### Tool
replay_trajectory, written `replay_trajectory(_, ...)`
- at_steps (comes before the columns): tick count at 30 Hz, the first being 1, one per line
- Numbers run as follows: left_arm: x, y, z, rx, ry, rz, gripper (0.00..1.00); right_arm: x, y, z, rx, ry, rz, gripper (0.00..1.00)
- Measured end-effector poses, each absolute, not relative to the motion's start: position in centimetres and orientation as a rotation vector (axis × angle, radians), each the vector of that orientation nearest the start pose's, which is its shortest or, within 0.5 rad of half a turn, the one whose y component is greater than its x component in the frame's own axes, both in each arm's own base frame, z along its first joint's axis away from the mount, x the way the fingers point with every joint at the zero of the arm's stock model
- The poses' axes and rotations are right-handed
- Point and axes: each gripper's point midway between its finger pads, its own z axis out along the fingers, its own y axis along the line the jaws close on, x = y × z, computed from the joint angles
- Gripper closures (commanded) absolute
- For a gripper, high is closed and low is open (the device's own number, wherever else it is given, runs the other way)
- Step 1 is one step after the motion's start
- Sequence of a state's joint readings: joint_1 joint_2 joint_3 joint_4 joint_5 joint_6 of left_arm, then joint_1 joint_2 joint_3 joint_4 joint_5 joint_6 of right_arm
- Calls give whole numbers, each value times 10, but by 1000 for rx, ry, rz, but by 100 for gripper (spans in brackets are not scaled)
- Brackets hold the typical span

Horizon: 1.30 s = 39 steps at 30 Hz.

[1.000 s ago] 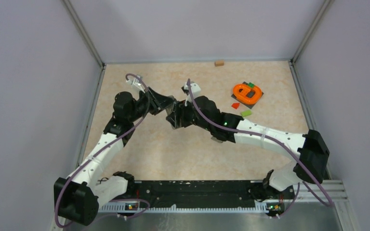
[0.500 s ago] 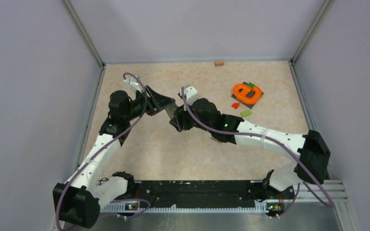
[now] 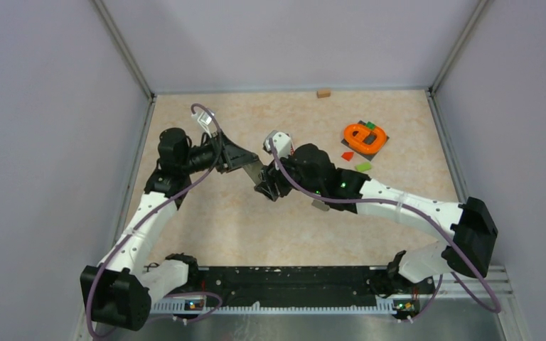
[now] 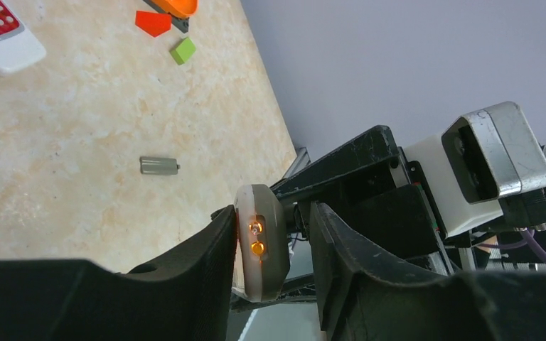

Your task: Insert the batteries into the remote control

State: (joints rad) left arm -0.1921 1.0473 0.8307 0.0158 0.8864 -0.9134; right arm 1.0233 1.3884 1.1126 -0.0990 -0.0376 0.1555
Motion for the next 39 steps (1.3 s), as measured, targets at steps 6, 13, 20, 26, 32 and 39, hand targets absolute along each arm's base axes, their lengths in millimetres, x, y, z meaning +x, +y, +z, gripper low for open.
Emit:
replay_trajectory(6,247,-213,286,69,2020,-1586,47,215,385,235,-904,1828,826,68)
replay_trajectory(13,239,-213,270,84,2101,-1596,70,216,384,235,-908,1830,836,68)
replay_trajectory(20,241,-212,264,92,2114,-1561,49,215,381,230,-933,1841,828,68)
replay_trajectory(26,241,-211,263,86,2118,-1553,61,212,381,228,-956,1842,829,69)
replay_trajectory(32,242,-212,262,79,2129,-1562,100,213,380,225,-966,1847,820,58)
replay_trajectory(39,245,-212,260,78,2130,-1538,100,216,378,226,-937,1861,830,24)
